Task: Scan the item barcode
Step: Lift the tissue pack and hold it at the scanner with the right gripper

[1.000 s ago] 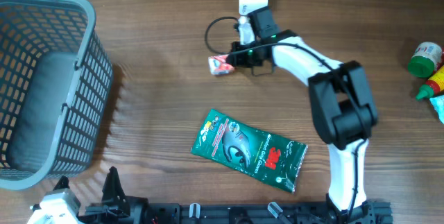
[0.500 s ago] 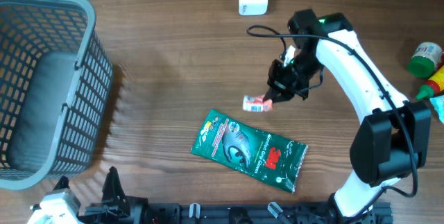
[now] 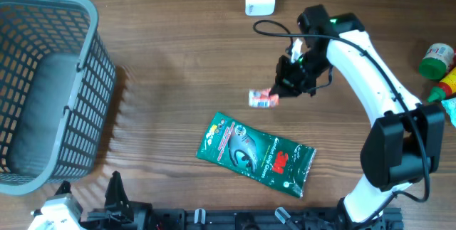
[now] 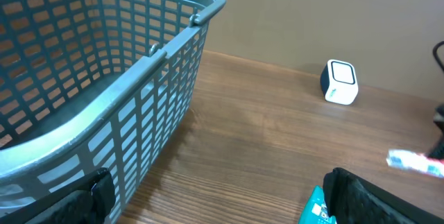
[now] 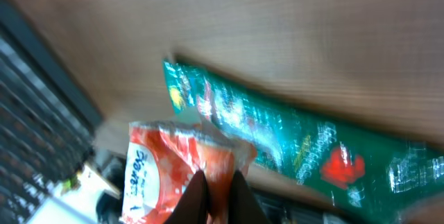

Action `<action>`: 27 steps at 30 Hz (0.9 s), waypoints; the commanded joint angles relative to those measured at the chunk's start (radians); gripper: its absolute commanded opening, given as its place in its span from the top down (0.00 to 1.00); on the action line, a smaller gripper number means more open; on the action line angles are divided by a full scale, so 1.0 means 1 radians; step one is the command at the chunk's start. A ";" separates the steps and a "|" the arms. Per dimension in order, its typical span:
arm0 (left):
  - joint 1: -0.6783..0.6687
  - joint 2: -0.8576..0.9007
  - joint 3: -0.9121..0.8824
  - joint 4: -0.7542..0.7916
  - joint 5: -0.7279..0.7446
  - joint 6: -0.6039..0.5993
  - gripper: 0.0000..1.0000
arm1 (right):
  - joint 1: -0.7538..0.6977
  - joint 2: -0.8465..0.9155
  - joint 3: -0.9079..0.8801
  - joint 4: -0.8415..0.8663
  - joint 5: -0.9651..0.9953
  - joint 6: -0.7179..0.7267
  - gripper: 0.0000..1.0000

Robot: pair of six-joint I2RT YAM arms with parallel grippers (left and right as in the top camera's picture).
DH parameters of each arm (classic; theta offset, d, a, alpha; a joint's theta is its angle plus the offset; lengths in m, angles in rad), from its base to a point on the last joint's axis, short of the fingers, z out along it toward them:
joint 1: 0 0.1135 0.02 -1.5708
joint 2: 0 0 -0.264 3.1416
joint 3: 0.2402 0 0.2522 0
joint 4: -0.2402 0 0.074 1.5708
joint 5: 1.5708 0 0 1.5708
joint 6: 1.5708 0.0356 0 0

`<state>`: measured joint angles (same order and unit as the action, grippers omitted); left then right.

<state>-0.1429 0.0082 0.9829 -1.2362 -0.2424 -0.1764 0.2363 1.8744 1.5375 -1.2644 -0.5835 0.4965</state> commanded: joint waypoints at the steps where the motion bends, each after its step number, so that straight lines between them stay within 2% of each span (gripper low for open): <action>1: 0.006 -0.003 0.003 0.002 -0.013 0.012 0.00 | -0.059 -0.001 0.001 0.110 -0.009 0.031 0.96; 3: 0.006 -0.003 0.003 0.002 -0.013 0.012 0.00 | -0.074 -0.001 0.001 0.208 0.045 0.027 0.96; 5: 0.006 -0.003 0.003 0.002 -0.013 0.012 0.00 | -0.074 -0.001 0.001 0.283 0.193 0.025 0.96; 7: 0.006 -0.003 0.003 0.001 -0.013 0.012 0.00 | -0.073 -0.001 0.001 0.364 0.385 -0.049 0.96; 9: 0.006 -0.003 0.003 0.001 -0.013 0.012 0.00 | -0.072 0.000 0.001 0.447 0.491 -0.124 0.96; 14: 0.006 -0.003 0.003 0.002 -0.013 0.012 0.00 | -0.072 0.003 0.001 0.818 0.493 -0.235 0.96; 19: 0.006 -0.003 0.003 0.002 -0.013 0.012 0.00 | -0.069 0.044 0.000 1.088 0.492 -0.235 0.96; 25: 0.006 -0.003 0.003 0.002 -0.013 0.012 0.00 | -0.067 0.227 0.000 1.457 0.456 -0.240 0.95; 27: 0.006 -0.003 0.003 0.002 -0.013 0.012 0.00 | -0.062 0.303 0.000 1.623 0.402 -0.298 0.95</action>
<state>-0.1429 0.0082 0.9829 -1.2373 -0.2424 -0.1764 0.1616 2.0586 1.5311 0.2089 -0.1146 0.2726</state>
